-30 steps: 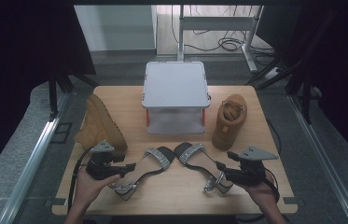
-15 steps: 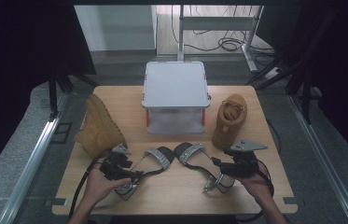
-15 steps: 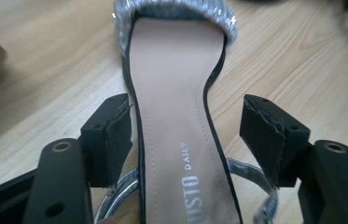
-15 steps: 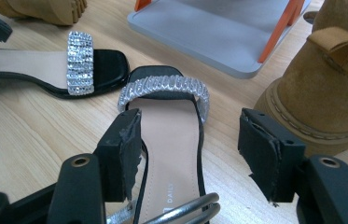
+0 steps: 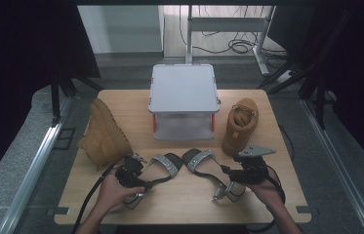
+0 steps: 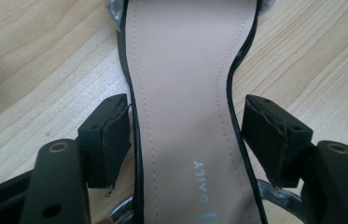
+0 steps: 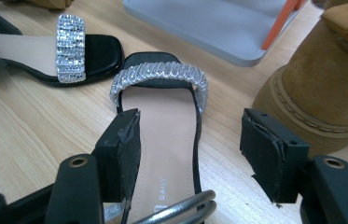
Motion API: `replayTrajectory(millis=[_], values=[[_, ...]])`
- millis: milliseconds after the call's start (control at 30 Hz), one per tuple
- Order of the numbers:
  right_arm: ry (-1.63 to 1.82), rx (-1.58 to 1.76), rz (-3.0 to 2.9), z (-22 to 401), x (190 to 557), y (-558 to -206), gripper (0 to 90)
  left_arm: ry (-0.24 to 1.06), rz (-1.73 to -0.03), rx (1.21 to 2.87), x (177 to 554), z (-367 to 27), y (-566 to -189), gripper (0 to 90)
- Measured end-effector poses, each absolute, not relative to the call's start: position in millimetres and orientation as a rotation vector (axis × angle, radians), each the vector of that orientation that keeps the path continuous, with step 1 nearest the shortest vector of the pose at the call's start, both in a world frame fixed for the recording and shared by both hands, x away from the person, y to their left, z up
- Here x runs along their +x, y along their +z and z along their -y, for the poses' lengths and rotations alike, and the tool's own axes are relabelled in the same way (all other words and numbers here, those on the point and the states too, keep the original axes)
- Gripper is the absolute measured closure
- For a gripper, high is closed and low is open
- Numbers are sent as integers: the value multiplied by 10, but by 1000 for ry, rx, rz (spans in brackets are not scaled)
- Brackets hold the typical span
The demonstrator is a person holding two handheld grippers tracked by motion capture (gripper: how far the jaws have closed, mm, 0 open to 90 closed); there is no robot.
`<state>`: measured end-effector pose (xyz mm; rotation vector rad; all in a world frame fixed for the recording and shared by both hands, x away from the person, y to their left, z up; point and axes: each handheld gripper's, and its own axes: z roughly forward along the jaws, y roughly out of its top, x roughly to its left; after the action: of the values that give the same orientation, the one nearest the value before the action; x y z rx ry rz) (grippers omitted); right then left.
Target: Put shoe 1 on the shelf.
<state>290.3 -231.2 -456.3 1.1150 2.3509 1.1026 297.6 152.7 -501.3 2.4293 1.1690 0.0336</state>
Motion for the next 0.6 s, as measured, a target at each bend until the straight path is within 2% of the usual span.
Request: replayTrajectory(millis=[200, 367, 600], values=[[1033, 1101, -2440, 2207, 3029, -4627, 355, 10, -1191, 2446, 3012, -1508, -5061, 340], [902, 1100, -2509, 2087, 3160, -4773, 331, 3, -1193, 2445, 3002, -1491, -5073, 388], [829, 1117, -2612, 2000, 3234, -4916, 301, -16, -1207, 2426, 3004, -1509, -5082, 397]])
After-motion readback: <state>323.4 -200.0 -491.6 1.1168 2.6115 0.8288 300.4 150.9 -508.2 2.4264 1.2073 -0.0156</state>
